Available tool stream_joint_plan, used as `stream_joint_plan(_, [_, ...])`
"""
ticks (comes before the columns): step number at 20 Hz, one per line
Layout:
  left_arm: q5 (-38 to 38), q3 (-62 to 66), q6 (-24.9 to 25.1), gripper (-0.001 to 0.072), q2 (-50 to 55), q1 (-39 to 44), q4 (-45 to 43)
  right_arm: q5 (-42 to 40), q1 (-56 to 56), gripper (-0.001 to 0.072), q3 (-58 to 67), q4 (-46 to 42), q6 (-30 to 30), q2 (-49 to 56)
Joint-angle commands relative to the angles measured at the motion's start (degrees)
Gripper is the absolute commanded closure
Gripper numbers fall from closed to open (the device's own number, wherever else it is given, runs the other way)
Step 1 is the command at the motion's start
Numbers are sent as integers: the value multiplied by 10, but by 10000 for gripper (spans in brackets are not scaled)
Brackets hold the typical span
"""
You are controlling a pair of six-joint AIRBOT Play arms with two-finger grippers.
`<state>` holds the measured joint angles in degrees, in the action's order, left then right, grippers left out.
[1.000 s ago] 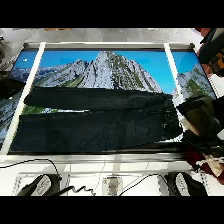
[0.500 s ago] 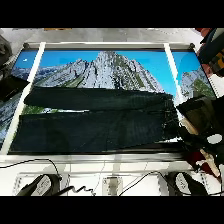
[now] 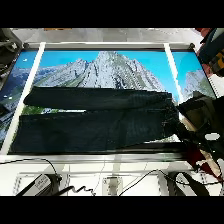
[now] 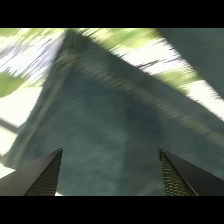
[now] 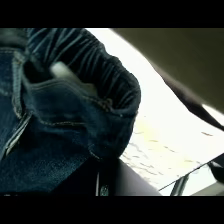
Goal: Fold the clothes and pants, and hang the long-sleeved shirts on hangers.
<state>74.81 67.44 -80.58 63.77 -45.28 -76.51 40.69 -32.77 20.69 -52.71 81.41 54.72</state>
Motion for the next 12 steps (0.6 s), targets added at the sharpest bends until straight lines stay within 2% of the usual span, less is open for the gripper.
stream_joint_plan(1, [20,-39,-4,83,12,-72,-23,-13,7,686,0,15,-73,3])
stream_joint_plan(4, [21,-106,14,83,12,-114,-23,-21,36,686,0,10,-119,-15])
stream_joint_plan(12, [-69,-243,22,84,12,-160,-20,-31,70,686,0,9,-119,-35])
